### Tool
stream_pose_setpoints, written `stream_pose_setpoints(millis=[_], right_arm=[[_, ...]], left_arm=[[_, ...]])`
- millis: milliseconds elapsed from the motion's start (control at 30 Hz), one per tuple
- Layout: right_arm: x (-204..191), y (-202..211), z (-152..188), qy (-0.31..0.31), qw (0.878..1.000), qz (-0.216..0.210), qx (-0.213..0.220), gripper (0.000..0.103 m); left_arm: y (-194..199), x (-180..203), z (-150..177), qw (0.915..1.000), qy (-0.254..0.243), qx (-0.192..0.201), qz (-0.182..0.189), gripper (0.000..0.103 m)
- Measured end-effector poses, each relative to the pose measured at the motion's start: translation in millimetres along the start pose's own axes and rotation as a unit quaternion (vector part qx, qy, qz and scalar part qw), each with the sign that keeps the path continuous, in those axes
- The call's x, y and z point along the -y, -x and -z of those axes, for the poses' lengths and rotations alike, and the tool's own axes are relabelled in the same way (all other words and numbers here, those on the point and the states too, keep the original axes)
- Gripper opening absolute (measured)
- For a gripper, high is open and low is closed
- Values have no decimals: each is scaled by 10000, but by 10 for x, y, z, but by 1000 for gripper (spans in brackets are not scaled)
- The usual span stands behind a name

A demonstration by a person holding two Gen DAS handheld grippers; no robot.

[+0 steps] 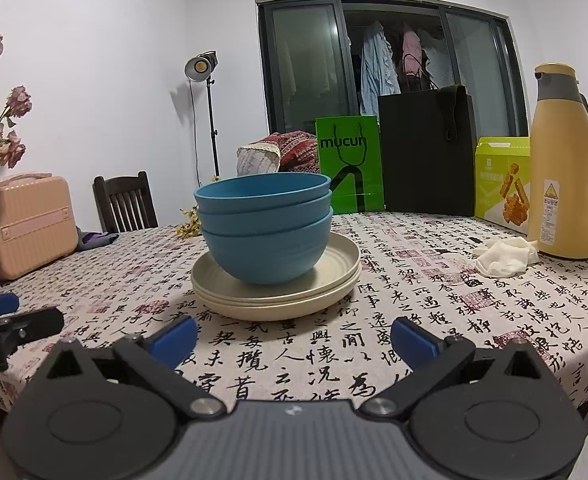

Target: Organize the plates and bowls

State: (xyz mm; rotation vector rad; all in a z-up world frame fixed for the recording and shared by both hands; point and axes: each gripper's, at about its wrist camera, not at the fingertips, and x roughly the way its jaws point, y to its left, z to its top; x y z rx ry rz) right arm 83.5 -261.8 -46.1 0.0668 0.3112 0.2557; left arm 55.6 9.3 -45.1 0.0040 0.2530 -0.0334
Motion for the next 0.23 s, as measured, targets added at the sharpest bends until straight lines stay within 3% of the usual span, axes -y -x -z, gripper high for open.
stream_pose_setpoints(millis=[233], right_arm=[[1,0,0,-2,10000,3,-1,103]], left_arm=[[-3,3,13,10000,1,-25,-26,103]])
